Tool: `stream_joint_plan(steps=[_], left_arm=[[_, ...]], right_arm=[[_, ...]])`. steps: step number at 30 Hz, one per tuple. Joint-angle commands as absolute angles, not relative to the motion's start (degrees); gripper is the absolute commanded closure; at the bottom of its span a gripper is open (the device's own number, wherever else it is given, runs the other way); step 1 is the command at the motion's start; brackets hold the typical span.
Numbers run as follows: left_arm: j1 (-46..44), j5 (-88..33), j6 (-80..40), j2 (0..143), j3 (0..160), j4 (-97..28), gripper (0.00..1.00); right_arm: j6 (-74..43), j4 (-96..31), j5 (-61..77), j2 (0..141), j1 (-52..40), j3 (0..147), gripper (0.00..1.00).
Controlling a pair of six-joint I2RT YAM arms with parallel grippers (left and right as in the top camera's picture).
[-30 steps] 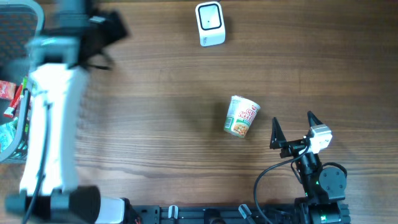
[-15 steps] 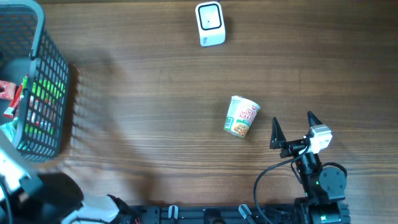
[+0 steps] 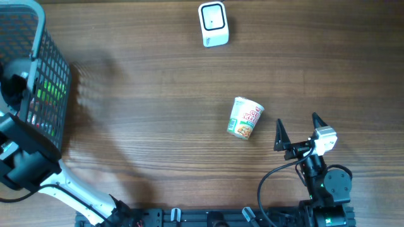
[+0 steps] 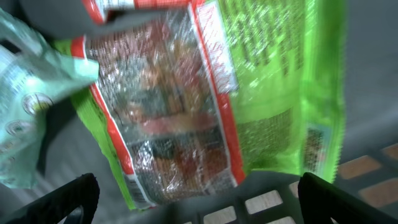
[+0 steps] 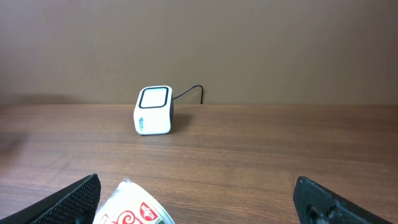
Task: Scan the item barcode
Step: 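Reach the left gripper into the basket and grasp the green snack bags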
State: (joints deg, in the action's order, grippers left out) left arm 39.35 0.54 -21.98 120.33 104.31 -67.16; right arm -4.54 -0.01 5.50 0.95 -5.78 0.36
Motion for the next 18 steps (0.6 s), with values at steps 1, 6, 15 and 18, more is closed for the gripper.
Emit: stream_joint_plan(steps=[1,6,15,18], left_arm=[[39.5,-0.2,-23.2,120.8,98.4,-63.7,0.0],[39.5,-0.2,-24.5,120.8,88.3,-54.5,0.0],[39.5,-0.4,-24.4,110.9,87.3,-51.7,0.74],[39.5,-0.4,-24.5,100.1,91.6,-51.6,0.75]], right_arm=[[-4.9,0.2,5.0,0.8,-5.5,0.3,0.0],[-4.9,0.2,5.0,0.8,-5.5,0.3,0.0],[-4.9,0.2,5.0,0.8,-5.5,0.3,0.0],[-4.9,0.2,5.0,0.8,-5.5,0.3,0.0]])
